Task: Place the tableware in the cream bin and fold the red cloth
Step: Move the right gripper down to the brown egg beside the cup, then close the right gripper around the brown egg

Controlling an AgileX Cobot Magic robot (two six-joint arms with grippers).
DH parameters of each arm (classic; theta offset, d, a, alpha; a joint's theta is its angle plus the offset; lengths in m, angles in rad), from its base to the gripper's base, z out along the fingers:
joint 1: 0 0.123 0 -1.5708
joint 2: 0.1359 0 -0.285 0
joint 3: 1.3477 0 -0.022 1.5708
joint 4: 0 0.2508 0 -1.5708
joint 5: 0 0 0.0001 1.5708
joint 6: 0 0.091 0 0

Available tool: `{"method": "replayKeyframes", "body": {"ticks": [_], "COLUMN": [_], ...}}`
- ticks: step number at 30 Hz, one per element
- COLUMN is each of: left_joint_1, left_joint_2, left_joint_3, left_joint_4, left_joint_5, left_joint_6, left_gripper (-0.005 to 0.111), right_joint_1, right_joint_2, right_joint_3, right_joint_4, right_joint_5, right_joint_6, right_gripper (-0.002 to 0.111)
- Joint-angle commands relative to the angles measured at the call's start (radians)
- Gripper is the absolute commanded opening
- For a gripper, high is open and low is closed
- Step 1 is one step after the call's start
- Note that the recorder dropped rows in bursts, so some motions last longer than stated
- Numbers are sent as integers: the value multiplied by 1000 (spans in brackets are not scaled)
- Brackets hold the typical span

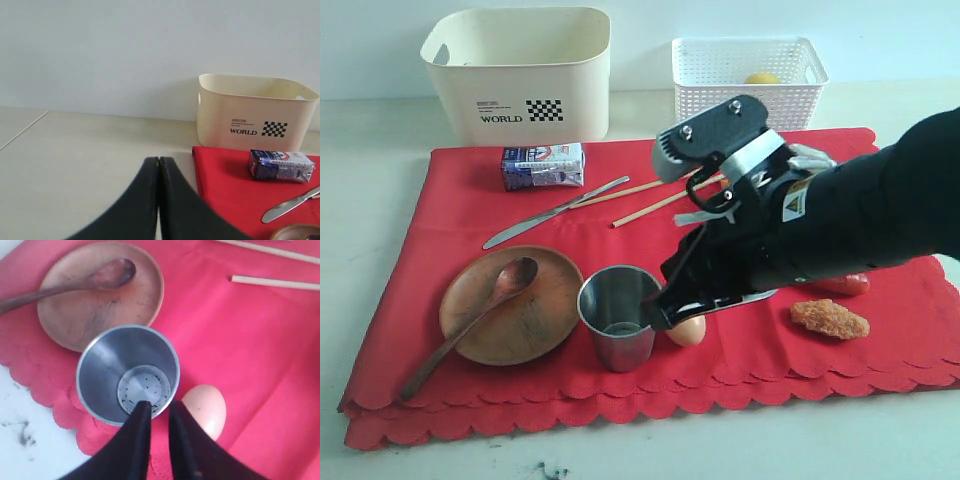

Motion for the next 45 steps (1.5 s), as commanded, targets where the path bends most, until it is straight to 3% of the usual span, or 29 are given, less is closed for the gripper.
{"method": "replayKeyframes", "body": {"ticks": [1,6,10,17,25,45], "left_joint_1": [-7,-7,-7,-7,-7,-7], "left_joint_2": [-7,-7,-7,-7,-7,-7], "left_joint_3": [2,2,2,2,2,2], "left_joint_4": [0,0,0,0,0,0], "left_joint_5": [-3,-3,-3,-3,-3,-3], "left_joint_6": [0,0,0,0,0,0], "left_gripper": [2,2,2,2,2,2], "right_joint_1": [1,1,-2,-4,-89,-89], "right_joint_2": [80,136,145,145,146,26], "right_joint_3": [4,4,4,4,4,2], "right_joint_4": [-35,-47,-75,-115,-115,-71], "right_joint_5": [-63,-118,-124,-112,-60,-140], "right_joint_6": [-1,-1,-1,-1,21,26], "right_gripper": [30,48,55,56,56,56]}}
